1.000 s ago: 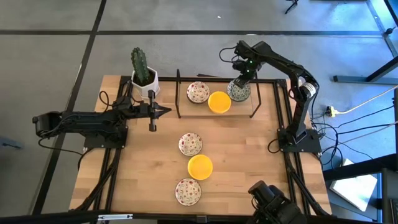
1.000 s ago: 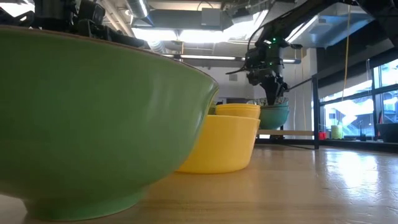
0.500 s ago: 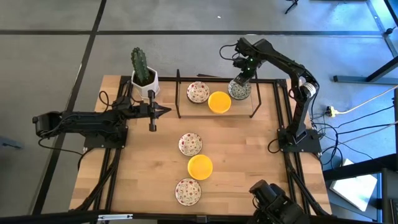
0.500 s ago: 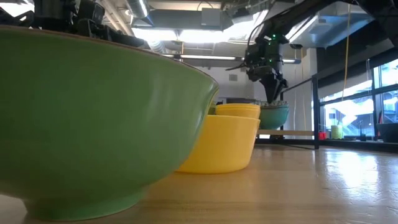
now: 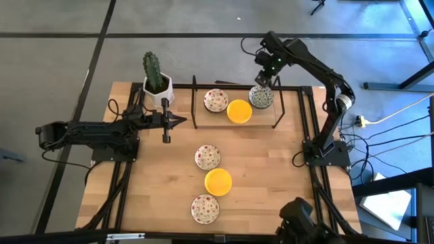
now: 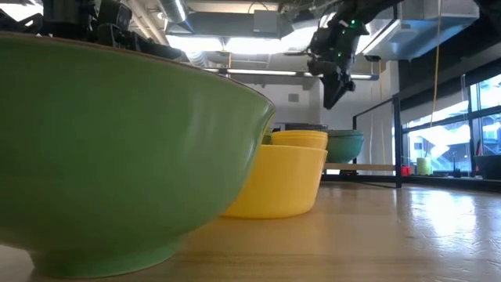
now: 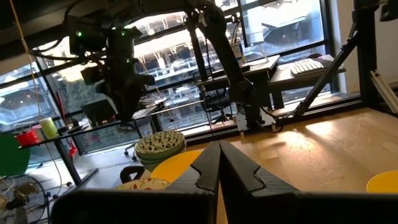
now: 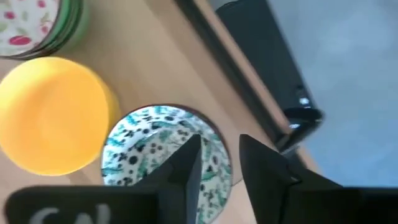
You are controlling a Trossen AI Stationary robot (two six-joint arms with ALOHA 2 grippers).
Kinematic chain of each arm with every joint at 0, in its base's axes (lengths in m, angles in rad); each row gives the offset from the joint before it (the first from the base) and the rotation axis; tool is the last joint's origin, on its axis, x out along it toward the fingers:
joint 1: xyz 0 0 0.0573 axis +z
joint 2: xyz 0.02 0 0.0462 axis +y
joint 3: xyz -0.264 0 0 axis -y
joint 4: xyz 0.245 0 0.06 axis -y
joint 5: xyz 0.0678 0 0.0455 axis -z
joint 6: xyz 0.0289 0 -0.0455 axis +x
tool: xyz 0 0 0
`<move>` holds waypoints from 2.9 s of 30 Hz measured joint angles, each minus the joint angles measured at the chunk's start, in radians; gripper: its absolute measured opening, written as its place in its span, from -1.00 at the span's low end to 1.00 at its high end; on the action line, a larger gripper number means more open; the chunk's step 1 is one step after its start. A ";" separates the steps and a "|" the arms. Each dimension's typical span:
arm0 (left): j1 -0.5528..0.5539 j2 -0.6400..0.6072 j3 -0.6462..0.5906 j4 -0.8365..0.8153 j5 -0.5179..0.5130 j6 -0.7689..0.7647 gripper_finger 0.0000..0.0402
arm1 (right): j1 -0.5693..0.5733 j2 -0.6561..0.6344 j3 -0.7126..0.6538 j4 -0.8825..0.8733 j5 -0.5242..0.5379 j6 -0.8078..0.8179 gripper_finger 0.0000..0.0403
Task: Pick & Place Mini bowls
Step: Stack the blue bowl on top of the blue bowl on the shelf, then stack the white bowl on top of the white bowl on the shelf
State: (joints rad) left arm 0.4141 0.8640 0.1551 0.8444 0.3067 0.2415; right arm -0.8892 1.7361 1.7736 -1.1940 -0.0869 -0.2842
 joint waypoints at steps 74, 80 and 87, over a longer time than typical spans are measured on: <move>-0.055 0.000 0.000 0.104 -0.026 -0.047 -0.97 | 0.252 -1.641 -1.712 1.360 -0.306 0.295 -0.99; -0.055 0.000 0.000 0.103 -0.081 -0.045 -0.99 | 0.252 -1.639 -1.768 1.383 -0.310 0.215 -0.99; -0.055 0.000 0.000 0.103 -0.104 -0.045 -0.99 | 0.274 -1.639 -1.768 1.384 -0.591 0.197 -0.99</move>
State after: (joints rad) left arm 0.3588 0.8639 0.1551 0.9474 0.2031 0.1967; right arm -0.6148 0.0971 0.0059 0.1899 -0.6780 -0.0872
